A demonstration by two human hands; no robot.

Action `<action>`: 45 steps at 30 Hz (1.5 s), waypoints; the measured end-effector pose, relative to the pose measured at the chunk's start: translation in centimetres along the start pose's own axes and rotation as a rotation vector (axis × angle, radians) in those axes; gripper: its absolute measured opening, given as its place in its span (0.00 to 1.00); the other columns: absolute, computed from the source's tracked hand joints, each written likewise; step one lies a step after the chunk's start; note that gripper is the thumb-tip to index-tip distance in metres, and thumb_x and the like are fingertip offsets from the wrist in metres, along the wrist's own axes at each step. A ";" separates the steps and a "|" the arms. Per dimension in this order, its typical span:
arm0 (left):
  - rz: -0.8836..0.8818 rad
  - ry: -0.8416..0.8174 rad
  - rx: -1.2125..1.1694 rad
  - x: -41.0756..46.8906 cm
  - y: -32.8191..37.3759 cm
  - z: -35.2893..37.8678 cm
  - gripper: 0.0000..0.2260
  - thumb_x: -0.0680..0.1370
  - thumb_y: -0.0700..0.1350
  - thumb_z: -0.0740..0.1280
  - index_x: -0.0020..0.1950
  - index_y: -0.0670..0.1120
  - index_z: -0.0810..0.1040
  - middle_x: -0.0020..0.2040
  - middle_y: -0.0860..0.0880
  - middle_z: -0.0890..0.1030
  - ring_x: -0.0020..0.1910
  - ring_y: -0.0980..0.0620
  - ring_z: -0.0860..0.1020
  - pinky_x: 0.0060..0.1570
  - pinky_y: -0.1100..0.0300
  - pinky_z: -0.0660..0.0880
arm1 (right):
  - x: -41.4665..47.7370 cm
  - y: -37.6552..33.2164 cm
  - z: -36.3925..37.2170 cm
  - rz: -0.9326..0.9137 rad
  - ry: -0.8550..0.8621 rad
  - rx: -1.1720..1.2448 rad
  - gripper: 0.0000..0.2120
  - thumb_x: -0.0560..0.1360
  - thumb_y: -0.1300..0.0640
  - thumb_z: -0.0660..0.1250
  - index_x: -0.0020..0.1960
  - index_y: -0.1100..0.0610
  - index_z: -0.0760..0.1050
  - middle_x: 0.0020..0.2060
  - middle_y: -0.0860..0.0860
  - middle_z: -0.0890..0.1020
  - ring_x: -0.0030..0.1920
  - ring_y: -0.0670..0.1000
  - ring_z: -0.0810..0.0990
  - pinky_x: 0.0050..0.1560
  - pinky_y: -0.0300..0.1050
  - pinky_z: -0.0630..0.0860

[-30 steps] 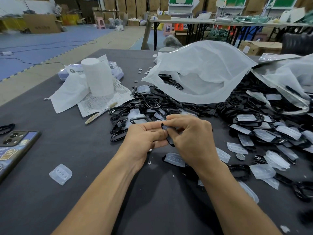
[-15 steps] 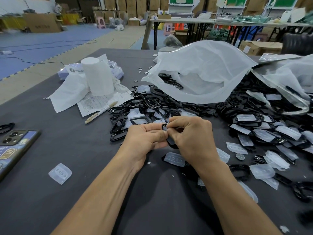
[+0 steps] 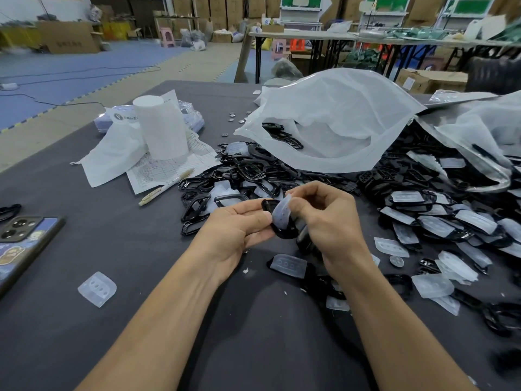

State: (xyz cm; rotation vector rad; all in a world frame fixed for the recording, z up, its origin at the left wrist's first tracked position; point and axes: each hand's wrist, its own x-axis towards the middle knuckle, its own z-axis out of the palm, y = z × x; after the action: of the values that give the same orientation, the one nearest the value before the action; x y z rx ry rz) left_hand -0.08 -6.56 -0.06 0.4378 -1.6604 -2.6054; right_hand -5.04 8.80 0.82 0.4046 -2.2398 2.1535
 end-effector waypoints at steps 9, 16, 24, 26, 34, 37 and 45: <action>-0.008 0.059 -0.026 0.3 0.4 -0.5 0.09 0.78 0.29 0.67 0.52 0.40 0.84 0.41 0.45 0.88 0.36 0.54 0.87 0.36 0.65 0.81 | 0.2 0.0 -1.6 0.353 -0.361 0.908 0.08 0.75 0.66 0.65 0.50 0.56 0.79 0.38 0.52 0.79 0.39 0.50 0.78 0.46 0.42 0.77; 0.035 0.098 0.005 0.3 0.4 -0.5 0.12 0.78 0.29 0.68 0.46 0.43 0.86 0.42 0.46 0.88 0.36 0.55 0.86 0.35 0.64 0.81 | 0.3 0.2 -1.5 0.152 -0.431 0.707 0.18 0.66 0.75 0.73 0.30 0.53 0.78 0.38 0.52 0.81 0.42 0.52 0.78 0.50 0.44 0.76; 0.062 0.125 0.048 0.3 0.3 -0.6 0.10 0.77 0.29 0.68 0.49 0.42 0.85 0.44 0.45 0.89 0.39 0.54 0.87 0.37 0.64 0.81 | 0.4 0.5 -1.5 0.044 -0.357 0.636 0.25 0.60 0.81 0.70 0.25 0.51 0.73 0.29 0.48 0.78 0.35 0.45 0.75 0.41 0.36 0.76; 0.063 0.125 0.047 0.4 0.3 -0.7 0.10 0.77 0.29 0.69 0.49 0.42 0.85 0.45 0.45 0.89 0.39 0.54 0.87 0.37 0.64 0.81 | 0.4 0.4 -1.5 0.052 -0.354 0.651 0.25 0.61 0.81 0.67 0.24 0.51 0.73 0.29 0.48 0.77 0.35 0.45 0.74 0.40 0.35 0.74; 0.066 0.130 0.037 0.4 0.2 -0.6 0.17 0.77 0.28 0.69 0.37 0.47 0.89 0.42 0.45 0.89 0.38 0.54 0.87 0.36 0.65 0.81 | 0.9 0.5 -1.8 0.221 -0.265 0.579 0.28 0.68 0.84 0.59 0.28 0.52 0.76 0.32 0.50 0.78 0.35 0.48 0.73 0.42 0.40 0.72; 0.061 0.156 0.060 0.4 0.3 -0.7 0.18 0.77 0.31 0.70 0.38 0.52 0.90 0.44 0.46 0.89 0.40 0.54 0.88 0.41 0.61 0.82 | 2.4 0.2 -2.6 0.367 -0.010 0.459 0.21 0.73 0.80 0.63 0.43 0.56 0.84 0.36 0.52 0.83 0.31 0.47 0.73 0.32 0.39 0.69; 0.150 0.331 0.041 0.6 0.3 -1.1 0.07 0.77 0.33 0.73 0.46 0.44 0.87 0.45 0.44 0.89 0.41 0.50 0.87 0.37 0.64 0.81 | 3.9 0.7 -2.3 -0.029 0.270 -0.548 0.24 0.72 0.68 0.68 0.60 0.44 0.83 0.47 0.39 0.82 0.45 0.37 0.81 0.48 0.26 0.75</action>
State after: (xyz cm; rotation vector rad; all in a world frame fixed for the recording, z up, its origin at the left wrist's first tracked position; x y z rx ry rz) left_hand -0.47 -7.80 -0.35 0.6748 -1.5711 -2.2496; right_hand -9.37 10.41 0.93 0.1179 -2.4929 1.3825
